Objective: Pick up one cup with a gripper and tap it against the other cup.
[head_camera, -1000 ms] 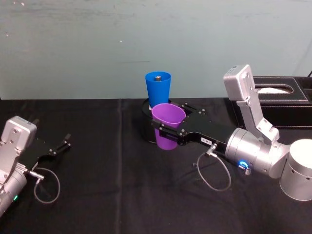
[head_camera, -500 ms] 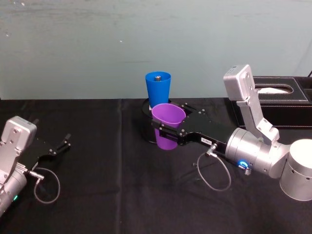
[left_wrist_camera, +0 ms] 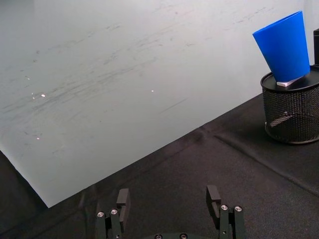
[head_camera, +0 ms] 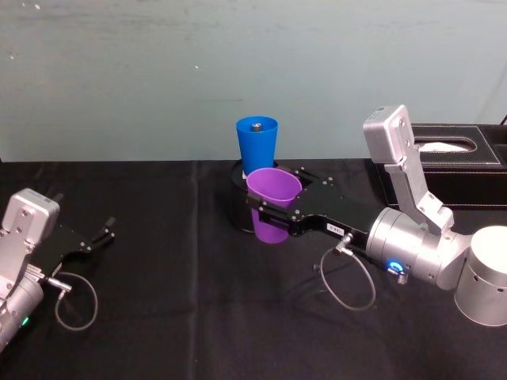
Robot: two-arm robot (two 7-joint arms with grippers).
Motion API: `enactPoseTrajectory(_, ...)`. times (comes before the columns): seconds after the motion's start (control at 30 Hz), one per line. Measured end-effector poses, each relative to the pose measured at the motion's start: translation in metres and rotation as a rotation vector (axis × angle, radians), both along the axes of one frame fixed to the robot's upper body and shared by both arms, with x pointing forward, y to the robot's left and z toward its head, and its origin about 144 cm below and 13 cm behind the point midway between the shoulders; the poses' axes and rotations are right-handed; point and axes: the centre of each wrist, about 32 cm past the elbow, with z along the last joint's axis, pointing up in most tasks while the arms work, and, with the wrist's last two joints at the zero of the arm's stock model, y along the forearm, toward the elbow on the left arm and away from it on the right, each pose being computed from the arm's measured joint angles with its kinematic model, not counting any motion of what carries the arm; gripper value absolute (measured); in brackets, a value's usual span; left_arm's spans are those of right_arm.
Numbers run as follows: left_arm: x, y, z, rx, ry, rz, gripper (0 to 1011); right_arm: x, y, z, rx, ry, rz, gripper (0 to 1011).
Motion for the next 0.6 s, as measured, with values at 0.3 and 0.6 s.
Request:
enactPoseTrajectory(0.3, 0.0000, 0.0000, 0.0000, 0.000, 0.000, 0.000, 1000, 0.0000, 0.0000, 0.0000, 0.000, 0.000, 0.000, 729)
enactPoseTrajectory(0.6, 0.0000, 0.0000, 0.0000, 0.000, 0.000, 0.000, 1000, 0.0000, 0.0000, 0.0000, 0.000, 0.000, 0.000, 729)
